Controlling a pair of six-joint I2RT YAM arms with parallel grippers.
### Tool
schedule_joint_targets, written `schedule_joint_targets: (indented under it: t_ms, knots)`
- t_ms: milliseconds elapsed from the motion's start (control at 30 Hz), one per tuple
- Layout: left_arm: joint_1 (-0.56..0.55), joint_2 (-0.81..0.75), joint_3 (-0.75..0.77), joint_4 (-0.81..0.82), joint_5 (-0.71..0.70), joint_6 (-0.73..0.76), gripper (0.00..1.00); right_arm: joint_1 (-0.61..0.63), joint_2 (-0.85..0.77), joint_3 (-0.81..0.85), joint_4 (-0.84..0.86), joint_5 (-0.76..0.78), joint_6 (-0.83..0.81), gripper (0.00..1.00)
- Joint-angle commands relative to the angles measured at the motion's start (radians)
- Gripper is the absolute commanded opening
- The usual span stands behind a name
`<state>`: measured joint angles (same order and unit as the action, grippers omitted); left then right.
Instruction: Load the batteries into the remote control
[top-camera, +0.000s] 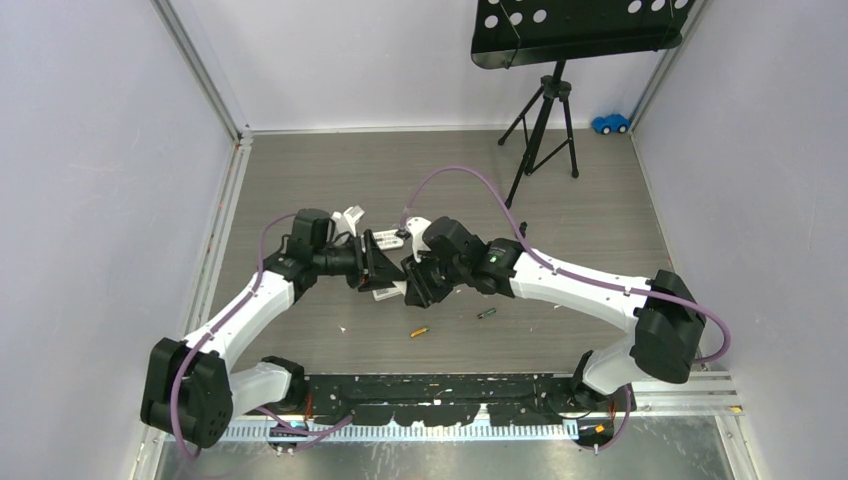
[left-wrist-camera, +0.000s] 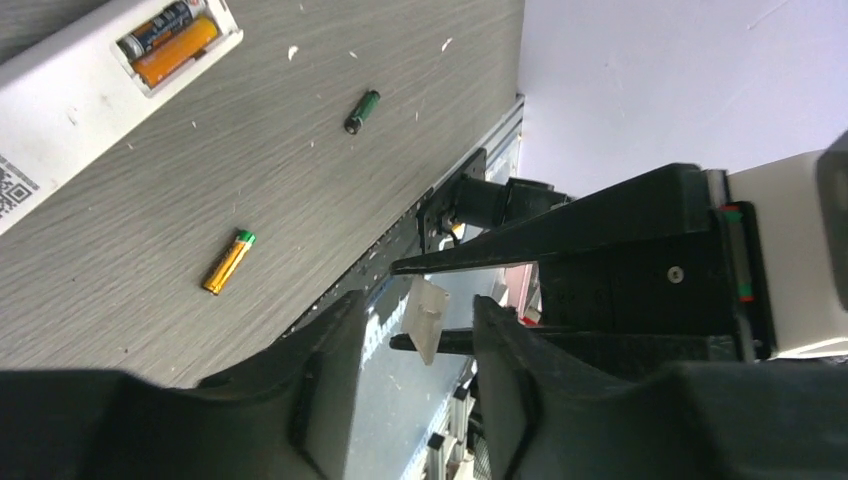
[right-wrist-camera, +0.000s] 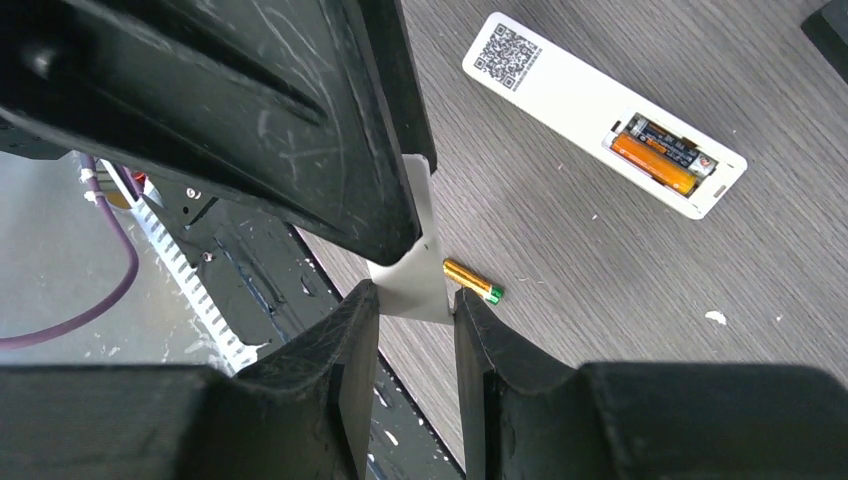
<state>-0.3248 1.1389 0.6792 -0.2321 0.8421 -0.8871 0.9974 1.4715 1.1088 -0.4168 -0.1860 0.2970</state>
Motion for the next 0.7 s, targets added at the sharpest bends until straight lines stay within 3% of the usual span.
schedule_joint_targets:
  t_ms: [0, 67, 167, 233, 300, 367, 467, 667]
  knots:
    - [0.004, -0.002, -0.014, 0.068, 0.075, -0.005, 0.39, 0.001, 0.003, 0.059, 0.021, -0.032, -0.022, 0.15]
    - [0.004, -0.003, -0.019, 0.086, 0.085, -0.011, 0.29, 0.001, 0.005, 0.063, 0.018, -0.038, -0.023, 0.15]
    - [0.004, -0.009, -0.022, 0.111, 0.089, -0.026, 0.02, -0.001, 0.006, 0.06, 0.02, -0.043, -0.018, 0.17]
    - [0.004, -0.015, -0.02, 0.121, 0.079, -0.036, 0.0, -0.011, -0.003, 0.054, 0.021, -0.033, 0.008, 0.32]
    - [0.004, -0.028, -0.016, 0.126, 0.056, -0.043, 0.0, -0.027, -0.032, 0.032, 0.049, -0.027, 0.048, 0.55]
    - [0.004, -0.046, -0.012, 0.13, 0.023, -0.053, 0.0, -0.053, -0.081, -0.018, 0.109, -0.028, 0.119, 0.67]
    - [0.004, -0.081, -0.01, 0.162, -0.046, -0.095, 0.0, -0.11, -0.194, -0.125, 0.253, -0.052, 0.324, 0.73]
    - [0.004, -0.155, -0.022, 0.254, -0.16, -0.205, 0.0, -0.157, -0.352, -0.357, 0.62, 0.015, 0.725, 0.72]
